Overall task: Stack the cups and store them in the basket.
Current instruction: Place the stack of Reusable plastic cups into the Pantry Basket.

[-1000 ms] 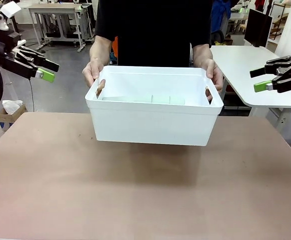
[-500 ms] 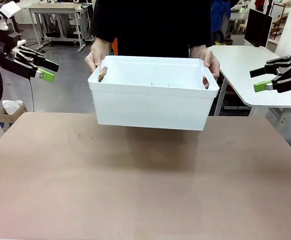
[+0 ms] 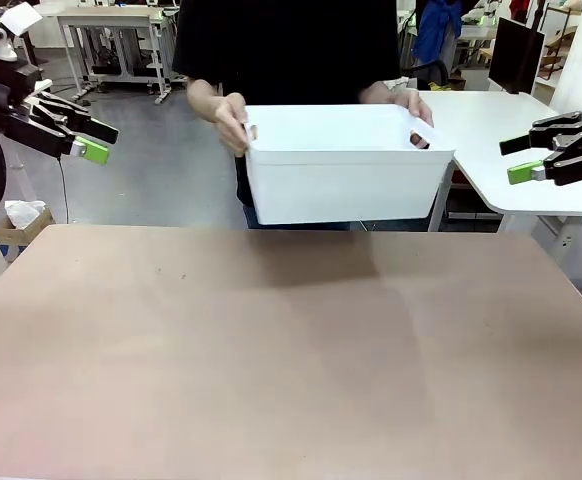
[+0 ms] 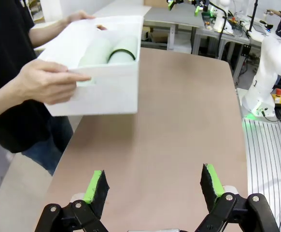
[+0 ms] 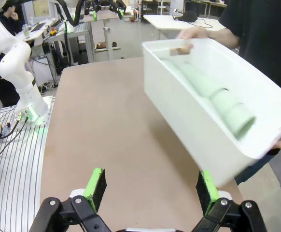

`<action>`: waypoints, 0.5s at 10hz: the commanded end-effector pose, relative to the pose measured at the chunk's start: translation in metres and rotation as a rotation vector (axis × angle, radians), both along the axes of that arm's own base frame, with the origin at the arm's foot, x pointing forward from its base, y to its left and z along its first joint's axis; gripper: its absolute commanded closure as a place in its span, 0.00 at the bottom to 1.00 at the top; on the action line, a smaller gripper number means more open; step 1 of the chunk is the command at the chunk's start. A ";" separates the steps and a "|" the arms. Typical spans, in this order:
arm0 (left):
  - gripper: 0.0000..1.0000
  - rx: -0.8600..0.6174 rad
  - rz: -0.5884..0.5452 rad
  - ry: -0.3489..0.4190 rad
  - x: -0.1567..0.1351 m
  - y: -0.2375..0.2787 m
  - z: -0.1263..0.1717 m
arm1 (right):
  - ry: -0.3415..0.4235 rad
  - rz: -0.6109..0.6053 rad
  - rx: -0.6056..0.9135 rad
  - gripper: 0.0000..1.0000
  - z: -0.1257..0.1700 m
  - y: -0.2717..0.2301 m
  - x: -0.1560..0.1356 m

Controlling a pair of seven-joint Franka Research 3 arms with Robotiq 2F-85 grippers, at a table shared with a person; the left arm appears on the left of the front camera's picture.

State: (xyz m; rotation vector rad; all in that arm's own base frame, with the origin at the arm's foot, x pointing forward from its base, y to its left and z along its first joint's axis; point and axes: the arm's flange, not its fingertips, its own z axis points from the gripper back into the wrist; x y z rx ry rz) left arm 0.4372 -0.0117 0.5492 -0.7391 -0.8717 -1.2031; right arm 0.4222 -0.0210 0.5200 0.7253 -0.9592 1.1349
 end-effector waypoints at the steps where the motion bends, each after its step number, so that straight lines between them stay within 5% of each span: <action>1: 0.00 -0.005 0.014 0.006 0.000 -0.001 0.002 | 0.003 -0.008 0.018 0.00 0.004 0.002 0.001; 5: 0.00 -0.005 0.014 0.006 0.000 -0.001 0.002 | 0.003 -0.008 0.018 0.00 0.004 0.002 0.001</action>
